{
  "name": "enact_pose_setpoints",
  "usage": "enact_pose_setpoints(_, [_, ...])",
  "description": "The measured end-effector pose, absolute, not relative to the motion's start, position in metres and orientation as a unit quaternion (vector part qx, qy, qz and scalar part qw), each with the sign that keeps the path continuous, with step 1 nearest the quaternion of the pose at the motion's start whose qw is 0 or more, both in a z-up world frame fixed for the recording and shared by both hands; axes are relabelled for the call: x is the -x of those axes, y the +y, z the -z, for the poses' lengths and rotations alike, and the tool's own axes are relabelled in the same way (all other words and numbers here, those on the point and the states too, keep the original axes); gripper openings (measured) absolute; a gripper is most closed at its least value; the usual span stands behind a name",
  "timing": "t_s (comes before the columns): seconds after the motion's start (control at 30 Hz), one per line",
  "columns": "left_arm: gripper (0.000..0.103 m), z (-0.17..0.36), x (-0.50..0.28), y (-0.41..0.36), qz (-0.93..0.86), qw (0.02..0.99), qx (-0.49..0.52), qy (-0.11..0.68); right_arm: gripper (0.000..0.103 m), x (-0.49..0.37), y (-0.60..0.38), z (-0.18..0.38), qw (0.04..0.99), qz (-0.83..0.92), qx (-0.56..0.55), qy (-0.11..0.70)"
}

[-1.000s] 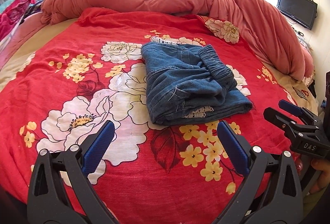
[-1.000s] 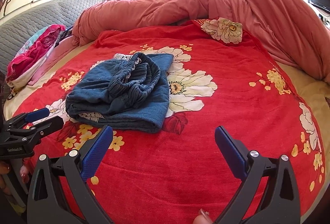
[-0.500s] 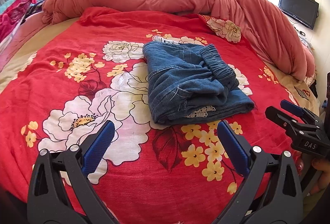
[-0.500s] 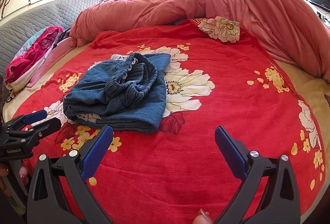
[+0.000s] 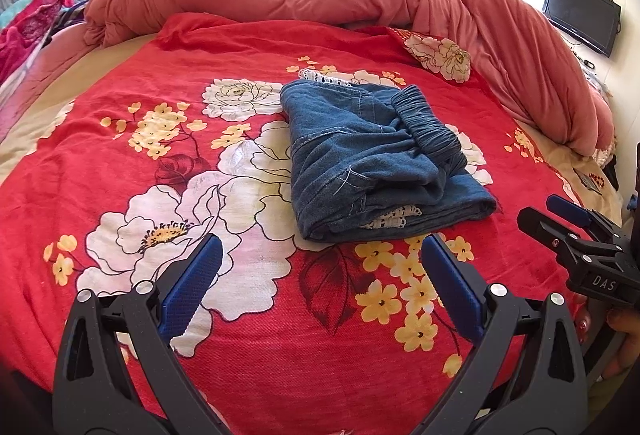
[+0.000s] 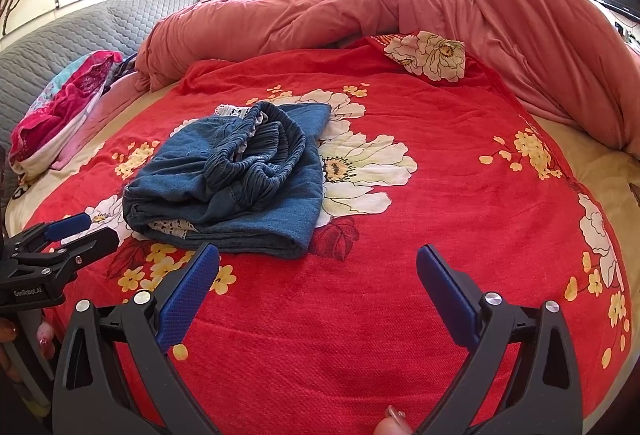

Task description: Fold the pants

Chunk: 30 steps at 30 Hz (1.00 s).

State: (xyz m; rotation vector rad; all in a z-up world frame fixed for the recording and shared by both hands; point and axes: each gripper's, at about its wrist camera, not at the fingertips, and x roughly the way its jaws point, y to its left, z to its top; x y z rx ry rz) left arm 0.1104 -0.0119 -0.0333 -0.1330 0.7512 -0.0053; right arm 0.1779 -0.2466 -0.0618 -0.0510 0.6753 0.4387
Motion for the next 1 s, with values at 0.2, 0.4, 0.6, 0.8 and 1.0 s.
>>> enact_pose_setpoints(0.2, [0.094, 0.0331, -0.1106, -0.012, 0.003, 0.928, 0.066, 0.366, 0.098, -0.1778, -0.2461, 0.0622, 0.92, -0.213, 0.025, 0.329])
enact_pose_setpoints(0.4, [0.094, 0.0322, -0.1107, -0.0106, 0.001, 0.928, 0.065, 0.366, 0.098, -0.1769, -0.2464, 0.0622, 0.919, -0.213, 0.026, 0.33])
enact_pose_setpoints(0.6, [0.094, 0.0314, -0.1101, -0.0114, 0.0, 0.928, 0.065, 0.366, 0.098, -0.177, -0.2458, 0.0626, 0.919, -0.213, 0.026, 0.33])
enact_pose_setpoints(0.8, [0.094, 0.0298, -0.1095, -0.0119, 0.0, 0.929, 0.065, 0.365, 0.098, -0.177, -0.2459, 0.0631, 0.919, -0.214, 0.026, 0.33])
enact_pose_setpoints(1.0, [0.094, 0.0281, -0.1078, -0.0137, -0.005, 0.929, 0.061, 0.364, 0.098, -0.1769, -0.2461, 0.0633, 0.919, -0.213, 0.026, 0.331])
